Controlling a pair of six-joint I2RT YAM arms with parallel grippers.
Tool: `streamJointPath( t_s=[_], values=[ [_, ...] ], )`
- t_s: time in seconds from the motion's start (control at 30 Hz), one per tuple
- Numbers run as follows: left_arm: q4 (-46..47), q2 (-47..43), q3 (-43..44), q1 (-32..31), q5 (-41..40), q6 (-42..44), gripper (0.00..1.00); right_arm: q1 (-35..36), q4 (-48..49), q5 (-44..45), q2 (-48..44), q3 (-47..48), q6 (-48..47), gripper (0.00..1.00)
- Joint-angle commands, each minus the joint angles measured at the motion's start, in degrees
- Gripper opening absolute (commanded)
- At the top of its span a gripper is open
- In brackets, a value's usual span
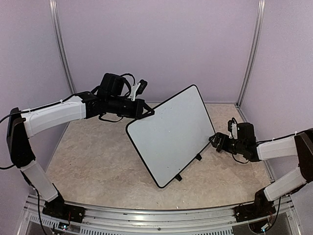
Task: Erase the whiteboard
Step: Move the whiteboard eraser to the center of the board.
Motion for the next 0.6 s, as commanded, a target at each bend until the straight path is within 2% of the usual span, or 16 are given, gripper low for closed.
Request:
streamJointPath(
  t_s=[0.0,0.3,0.57],
  values=[
    [-1.53,0.67,-0.39,-1.37,1.99,4.37,0.00,-0.32,-3.23,-0.10,-0.19,-0.54,0.60,1.00],
    [-1.57,0.61,-0.44,-1.37,1.90,4.42,0.00,-0.26,-4.12,-1.33,1.08,-1.57,0.56,0.99],
    [-1.49,0.64,-0.39,-1.31,2.03,4.37,0.00,0.96,-7.67,-0.28,-4.90,-5.47,1.45,1.00]
  ],
)
